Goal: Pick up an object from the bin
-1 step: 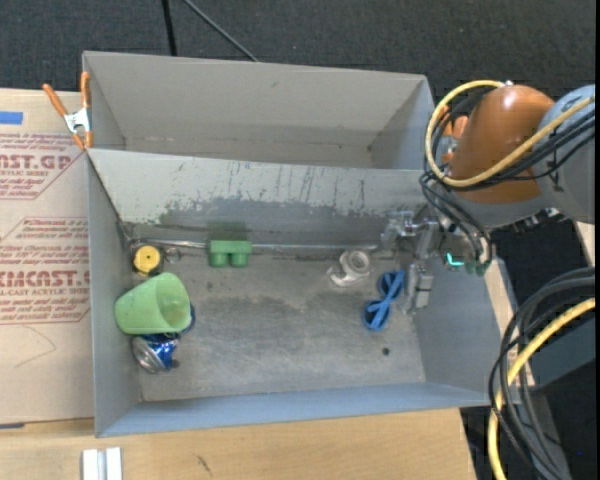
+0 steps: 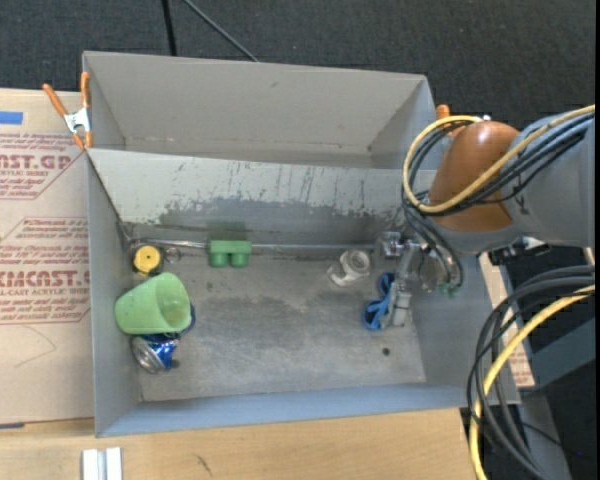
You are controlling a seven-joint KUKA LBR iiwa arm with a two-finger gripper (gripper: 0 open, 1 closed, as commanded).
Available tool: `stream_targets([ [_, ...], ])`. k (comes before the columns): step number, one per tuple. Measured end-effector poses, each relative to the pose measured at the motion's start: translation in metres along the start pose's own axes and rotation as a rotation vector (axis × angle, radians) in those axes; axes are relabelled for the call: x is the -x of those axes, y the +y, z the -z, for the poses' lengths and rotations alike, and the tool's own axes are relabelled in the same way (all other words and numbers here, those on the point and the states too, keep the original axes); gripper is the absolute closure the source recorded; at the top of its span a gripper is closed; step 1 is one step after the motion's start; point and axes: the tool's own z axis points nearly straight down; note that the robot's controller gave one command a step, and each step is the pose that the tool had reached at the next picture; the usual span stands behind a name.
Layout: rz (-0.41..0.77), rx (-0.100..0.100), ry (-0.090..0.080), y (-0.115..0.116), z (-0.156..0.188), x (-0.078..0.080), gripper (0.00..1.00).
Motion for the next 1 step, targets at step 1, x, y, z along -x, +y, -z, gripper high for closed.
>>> stream_targets([
  [1,0.002,-0.002,-0.007,-0.0001,0.0041,0.0022,1.0],
])
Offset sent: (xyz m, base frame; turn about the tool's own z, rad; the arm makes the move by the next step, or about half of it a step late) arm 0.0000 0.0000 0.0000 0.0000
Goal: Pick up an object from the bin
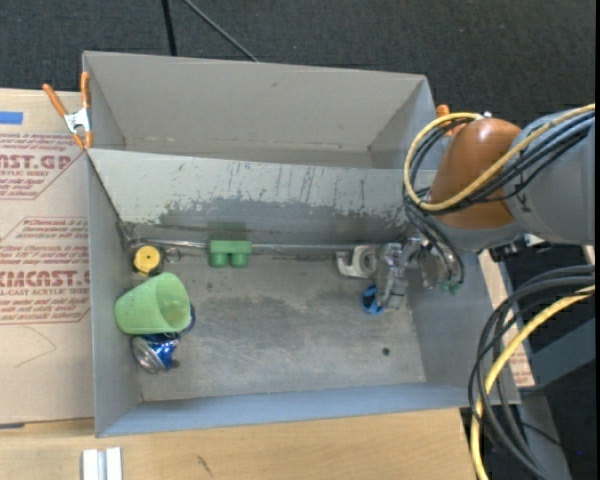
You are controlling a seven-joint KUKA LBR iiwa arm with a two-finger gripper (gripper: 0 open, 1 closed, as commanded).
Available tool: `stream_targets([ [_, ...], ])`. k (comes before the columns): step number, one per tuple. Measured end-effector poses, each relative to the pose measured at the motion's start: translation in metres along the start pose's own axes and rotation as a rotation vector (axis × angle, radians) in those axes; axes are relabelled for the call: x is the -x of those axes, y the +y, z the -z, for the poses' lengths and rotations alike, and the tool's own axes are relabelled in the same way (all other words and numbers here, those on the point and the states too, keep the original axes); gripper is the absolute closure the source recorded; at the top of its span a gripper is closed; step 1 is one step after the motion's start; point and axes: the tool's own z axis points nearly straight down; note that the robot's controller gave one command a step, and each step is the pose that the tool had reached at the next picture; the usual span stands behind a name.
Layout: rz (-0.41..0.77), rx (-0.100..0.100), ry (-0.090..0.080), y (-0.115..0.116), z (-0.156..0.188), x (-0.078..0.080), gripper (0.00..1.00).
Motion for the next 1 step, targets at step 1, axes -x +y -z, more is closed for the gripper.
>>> stream_targets([
  [1,0.0,0.0,0.003,0.0003,-0.001,-0.0009,0.0],
])
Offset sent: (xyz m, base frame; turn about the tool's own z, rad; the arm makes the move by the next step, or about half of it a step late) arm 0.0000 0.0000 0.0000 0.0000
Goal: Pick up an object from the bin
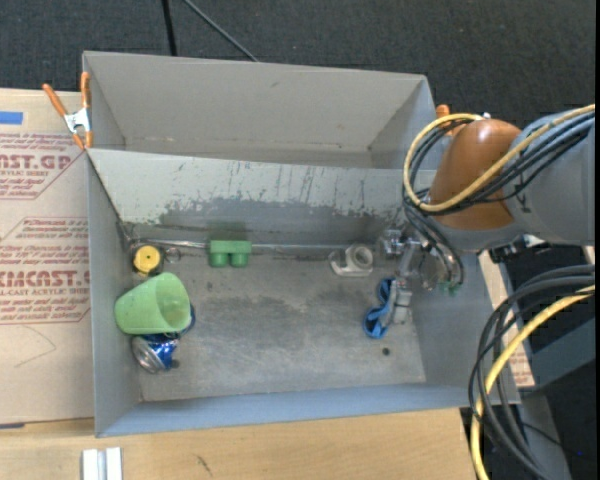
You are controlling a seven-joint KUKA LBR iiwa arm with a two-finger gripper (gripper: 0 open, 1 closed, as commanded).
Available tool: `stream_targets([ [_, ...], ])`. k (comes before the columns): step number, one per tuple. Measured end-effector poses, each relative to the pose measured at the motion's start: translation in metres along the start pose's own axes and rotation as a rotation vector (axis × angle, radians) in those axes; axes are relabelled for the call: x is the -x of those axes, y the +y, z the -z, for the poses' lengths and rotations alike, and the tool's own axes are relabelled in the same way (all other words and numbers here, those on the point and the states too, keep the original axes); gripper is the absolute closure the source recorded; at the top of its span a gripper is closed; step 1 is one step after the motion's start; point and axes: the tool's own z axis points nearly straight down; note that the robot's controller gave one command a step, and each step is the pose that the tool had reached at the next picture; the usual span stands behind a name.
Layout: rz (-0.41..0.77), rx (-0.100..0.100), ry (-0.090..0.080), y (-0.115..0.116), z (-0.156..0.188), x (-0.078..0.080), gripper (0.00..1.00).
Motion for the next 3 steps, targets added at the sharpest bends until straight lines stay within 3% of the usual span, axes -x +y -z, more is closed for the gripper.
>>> stream_targets([
  [1,0.293,0.001,0.001,-0.002,0.0,-0.044,0.0],
  [2,0.293,0.001,-0.001,-0.001,0.0,-0.043,1.0],
  [3,0.271,-0.002,-0.007,-0.012,0.109,-0.045,1.0],
])
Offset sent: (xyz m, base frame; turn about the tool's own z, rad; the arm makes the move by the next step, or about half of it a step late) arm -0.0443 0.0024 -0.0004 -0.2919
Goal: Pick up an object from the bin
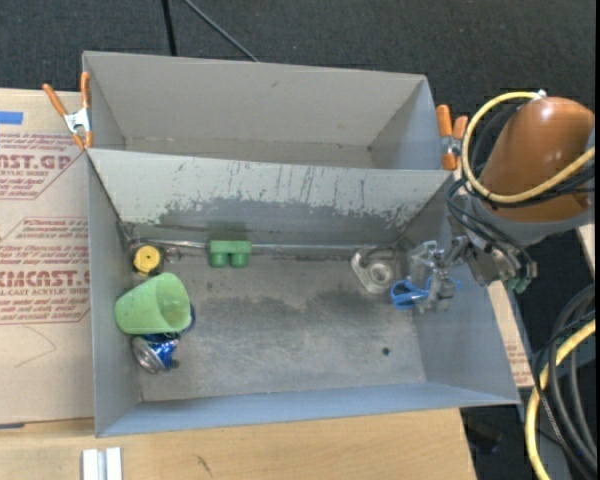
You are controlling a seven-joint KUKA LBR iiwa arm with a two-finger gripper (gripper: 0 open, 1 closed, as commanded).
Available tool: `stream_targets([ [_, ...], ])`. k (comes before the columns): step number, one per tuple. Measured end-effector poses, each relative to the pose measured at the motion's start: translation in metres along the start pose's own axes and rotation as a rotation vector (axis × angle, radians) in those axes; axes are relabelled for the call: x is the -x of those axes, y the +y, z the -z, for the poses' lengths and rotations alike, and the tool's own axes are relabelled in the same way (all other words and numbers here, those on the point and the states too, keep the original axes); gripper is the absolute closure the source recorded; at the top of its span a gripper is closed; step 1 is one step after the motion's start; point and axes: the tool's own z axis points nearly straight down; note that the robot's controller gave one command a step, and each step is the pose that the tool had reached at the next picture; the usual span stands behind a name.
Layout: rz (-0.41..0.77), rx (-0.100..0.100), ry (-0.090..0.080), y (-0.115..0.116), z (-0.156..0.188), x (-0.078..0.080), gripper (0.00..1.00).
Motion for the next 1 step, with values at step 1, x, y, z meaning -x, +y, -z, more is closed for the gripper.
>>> stream_targets([
  [1,-0.011,0.001,-0.003,0.046,0.1399,0.0147,1.0],
])
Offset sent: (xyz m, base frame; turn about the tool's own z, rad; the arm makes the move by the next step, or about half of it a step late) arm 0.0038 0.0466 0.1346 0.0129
